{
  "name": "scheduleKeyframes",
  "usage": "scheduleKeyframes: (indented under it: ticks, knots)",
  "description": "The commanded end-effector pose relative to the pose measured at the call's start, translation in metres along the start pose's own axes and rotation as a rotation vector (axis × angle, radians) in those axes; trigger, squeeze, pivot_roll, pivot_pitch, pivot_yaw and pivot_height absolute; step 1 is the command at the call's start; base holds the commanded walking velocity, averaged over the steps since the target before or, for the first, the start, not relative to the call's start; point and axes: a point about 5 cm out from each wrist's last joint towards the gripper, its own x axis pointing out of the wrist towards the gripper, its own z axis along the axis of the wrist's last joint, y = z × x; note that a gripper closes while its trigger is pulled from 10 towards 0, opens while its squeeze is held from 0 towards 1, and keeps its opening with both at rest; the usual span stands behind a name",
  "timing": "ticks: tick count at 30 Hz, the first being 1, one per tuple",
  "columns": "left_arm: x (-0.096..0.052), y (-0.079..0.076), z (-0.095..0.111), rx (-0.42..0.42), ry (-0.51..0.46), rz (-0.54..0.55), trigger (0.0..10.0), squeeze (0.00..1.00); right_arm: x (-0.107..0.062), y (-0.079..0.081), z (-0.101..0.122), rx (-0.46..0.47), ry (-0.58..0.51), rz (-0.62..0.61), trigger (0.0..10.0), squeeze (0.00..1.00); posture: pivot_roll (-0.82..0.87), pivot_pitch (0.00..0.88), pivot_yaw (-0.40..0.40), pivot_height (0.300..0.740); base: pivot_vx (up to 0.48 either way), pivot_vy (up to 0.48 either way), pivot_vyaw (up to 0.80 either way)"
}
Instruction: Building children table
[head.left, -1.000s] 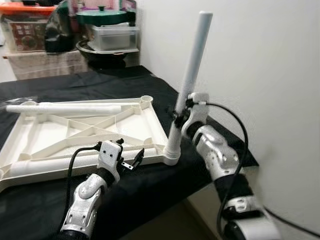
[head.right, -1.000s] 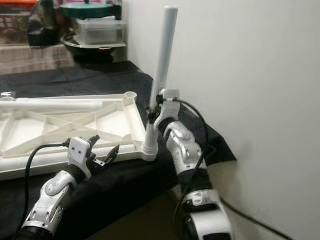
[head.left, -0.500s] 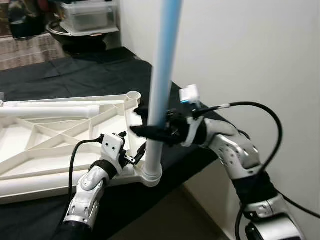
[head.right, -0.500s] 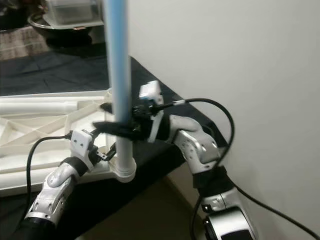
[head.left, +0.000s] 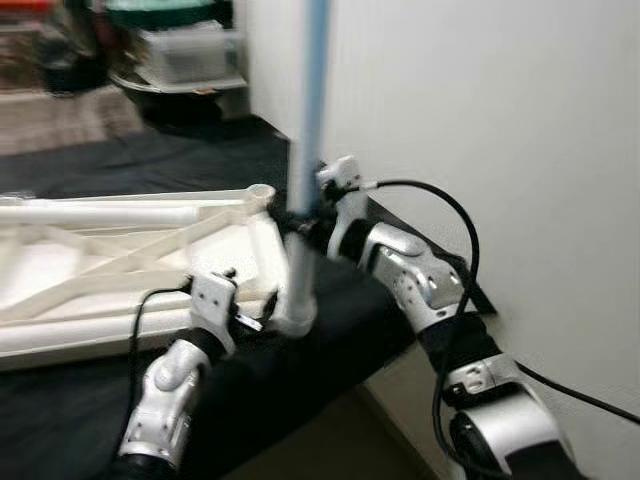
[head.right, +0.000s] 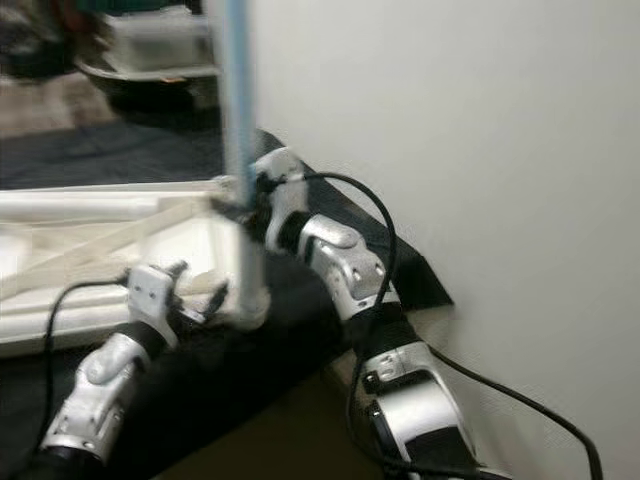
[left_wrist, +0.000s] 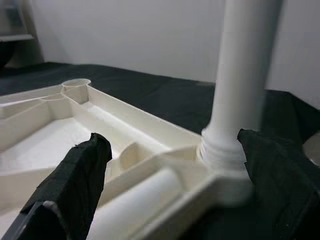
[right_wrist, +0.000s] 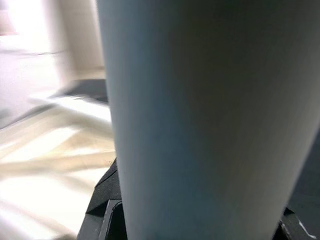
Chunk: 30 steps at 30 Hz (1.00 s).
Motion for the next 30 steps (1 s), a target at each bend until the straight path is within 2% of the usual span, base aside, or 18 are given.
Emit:
scheduleKeyframes:
  ticks: [1, 3, 4, 8, 9, 10, 14, 15, 16, 18, 19, 21, 25, 26, 27, 28, 29, 30]
  knots:
    - [0.001, -0.003, -0.003, 0.006, 0.015, -0.014, 10.0, 0.00, -0.019, -0.040, -0.042, 0.084, 0.131, -0.294, 0.0, 0.00, 0.03, 0.000, -0.112, 0.740, 0.000, 0.000, 0.00]
    - [0.001, -0.003, -0.003, 0.005, 0.015, -0.016, 10.0, 0.00, -0.019, -0.037, -0.046, 0.079, 0.154, -0.293, 0.0, 0.00, 0.02, 0.000, -0.108, 0.740, 0.000, 0.000, 0.00]
    - [0.001, -0.003, -0.003, 0.004, 0.016, -0.018, 10.0, 0.00, -0.018, -0.026, -0.046, 0.065, 0.147, -0.239, 10.0, 0.00, 0.02, 0.000, -0.103, 0.740, 0.000, 0.000, 0.00]
    - [0.001, -0.004, -0.003, 0.002, 0.017, -0.021, 10.0, 0.00, -0.014, -0.009, -0.041, 0.073, 0.107, -0.145, 10.0, 0.00, 0.02, 0.000, -0.102, 0.740, 0.000, 0.000, 0.00]
    - [0.001, -0.004, -0.004, 0.002, 0.018, -0.021, 10.0, 0.00, -0.012, -0.001, -0.035, 0.103, 0.065, -0.082, 10.0, 0.63, 0.02, 0.000, -0.100, 0.740, 0.000, 0.000, 0.00]
    - [0.001, -0.004, -0.004, 0.001, 0.019, -0.022, 10.0, 0.00, -0.010, 0.005, -0.025, 0.127, 0.019, -0.004, 10.0, 1.00, 0.02, 0.000, -0.104, 0.740, 0.000, 0.000, 0.00]
    - [0.001, -0.003, -0.003, 0.001, 0.017, -0.021, 10.0, 0.00, -0.005, 0.011, -0.004, 0.130, -0.055, 0.121, 10.0, 1.00, 0.02, 0.000, -0.104, 0.740, 0.000, 0.000, 0.00]
    - [0.001, -0.003, -0.003, 0.001, 0.017, -0.020, 10.0, 0.00, -0.005, 0.011, -0.002, 0.126, -0.062, 0.128, 10.0, 0.00, 0.02, 0.000, -0.107, 0.740, 0.000, 0.000, 0.00]
    - [0.001, -0.003, -0.003, 0.001, 0.017, -0.020, 10.0, 0.00, -0.005, 0.011, -0.002, 0.126, -0.062, 0.128, 10.0, 0.00, 0.02, 0.000, -0.107, 0.740, 0.000, 0.000, 0.00]
    - [0.001, -0.002, -0.003, 0.002, 0.016, -0.017, 10.0, 0.00, -0.013, 0.022, 0.018, 0.071, -0.132, 0.410, 10.0, 0.00, 0.03, 0.000, -0.112, 0.740, 0.000, 0.000, 0.00]
    - [0.001, -0.002, -0.003, 0.002, 0.016, -0.017, 10.0, 0.00, -0.013, 0.022, 0.018, 0.071, -0.132, 0.410, 10.0, 0.00, 0.03, 0.000, -0.112, 0.740, 0.000, 0.000, 0.00]
    - [0.001, -0.001, -0.003, 0.002, 0.016, -0.015, 10.0, 0.00, -0.027, 0.028, 0.025, 0.009, -0.142, 0.671, 10.0, 0.00, 0.03, 0.000, -0.117, 0.740, 0.000, 0.000, 0.00]
    - [0.001, -0.001, -0.003, 0.004, 0.016, -0.012, 10.0, 0.00, -0.034, 0.028, 0.019, -0.024, -0.096, 0.820, 10.0, 0.00, 0.04, 0.000, -0.120, 0.740, 0.000, 0.000, 0.00]
    - [0.001, 0.000, -0.003, 0.005, 0.014, -0.010, 10.0, 0.00, -0.038, 0.030, 0.016, -0.002, -0.074, 0.893, 9.1, 0.00, 0.04, 0.000, -0.121, 0.740, 0.000, 0.000, 0.00]
    - [0.001, 0.000, -0.003, 0.005, 0.014, -0.010, 10.0, 0.00, -0.038, 0.030, 0.016, -0.002, -0.074, 0.893, 9.1, 0.00, 0.04, 0.000, -0.121, 0.740, 0.000, 0.000, 0.00]
    - [0.001, 0.000, -0.002, 0.007, 0.013, -0.007, 10.0, 0.00, -0.040, 0.031, 0.012, 0.010, -0.062, 0.942, 3.2, 0.00, 0.04, 0.000, -0.125, 0.740, 0.000, 0.000, 0.00]
    - [0.001, 0.000, -0.002, 0.007, 0.013, -0.007, 10.0, 0.00, -0.040, 0.031, 0.012, 0.010, -0.062, 0.942, 3.2, 0.00, 0.04, 0.000, -0.125, 0.740, 0.000, 0.000, 0.00]
    - [0.000, 0.000, -0.002, 0.008, 0.012, -0.005, 10.0, 0.00, -0.042, 0.033, 0.008, 0.021, -0.051, 0.974, 0.0, 0.00, 0.05, 0.000, -0.125, 0.740, 0.000, 0.000, 0.00]
